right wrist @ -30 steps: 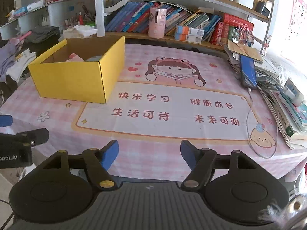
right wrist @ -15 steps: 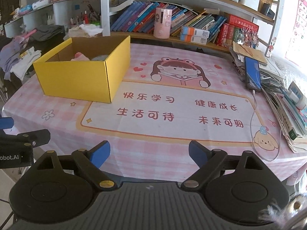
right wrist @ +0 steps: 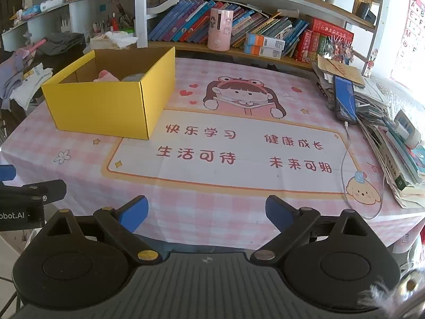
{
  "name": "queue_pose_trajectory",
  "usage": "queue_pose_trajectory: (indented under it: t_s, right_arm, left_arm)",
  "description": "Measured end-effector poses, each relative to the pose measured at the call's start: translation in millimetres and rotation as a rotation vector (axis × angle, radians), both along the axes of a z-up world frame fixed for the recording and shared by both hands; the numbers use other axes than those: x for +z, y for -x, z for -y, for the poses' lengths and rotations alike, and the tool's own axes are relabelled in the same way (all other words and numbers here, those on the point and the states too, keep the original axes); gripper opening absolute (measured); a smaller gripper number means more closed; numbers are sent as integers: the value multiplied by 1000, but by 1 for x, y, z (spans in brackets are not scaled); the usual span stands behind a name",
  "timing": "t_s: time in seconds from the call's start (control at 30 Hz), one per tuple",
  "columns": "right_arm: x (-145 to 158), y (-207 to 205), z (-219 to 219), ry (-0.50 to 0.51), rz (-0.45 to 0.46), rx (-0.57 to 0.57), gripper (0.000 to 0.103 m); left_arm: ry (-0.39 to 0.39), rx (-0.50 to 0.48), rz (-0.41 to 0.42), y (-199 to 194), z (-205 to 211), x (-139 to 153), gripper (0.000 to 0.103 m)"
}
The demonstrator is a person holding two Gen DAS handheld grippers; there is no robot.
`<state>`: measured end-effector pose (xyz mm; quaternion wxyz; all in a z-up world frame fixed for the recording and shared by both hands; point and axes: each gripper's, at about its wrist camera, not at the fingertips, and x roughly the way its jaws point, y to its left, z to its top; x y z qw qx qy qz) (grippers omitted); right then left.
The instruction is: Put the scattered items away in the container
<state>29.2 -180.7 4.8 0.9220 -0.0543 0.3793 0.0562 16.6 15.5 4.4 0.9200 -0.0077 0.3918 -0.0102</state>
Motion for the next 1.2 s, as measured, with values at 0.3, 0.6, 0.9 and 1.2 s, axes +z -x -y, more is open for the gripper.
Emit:
queue_pose_trajectory:
  t_s: [0.3, 0.6, 0.9, 1.2]
  right_arm:
    - [0, -1, -2, 2, -1, 3, 97]
    - [-2, -2, -2, 6, -3, 2, 97]
    - [-4, -7, -2, 7, -14, 8, 97]
    - [-7, -14, 0, 4, -31, 10, 97]
  left_arm:
    - [-4, 4, -2, -1, -1, 0, 97]
    - [-1, 2, -8, -3, -1, 0, 101]
    - [-3, 11, -16, -6, -1, -1, 103]
    - [0, 13, -36, -12, -1, -5, 103]
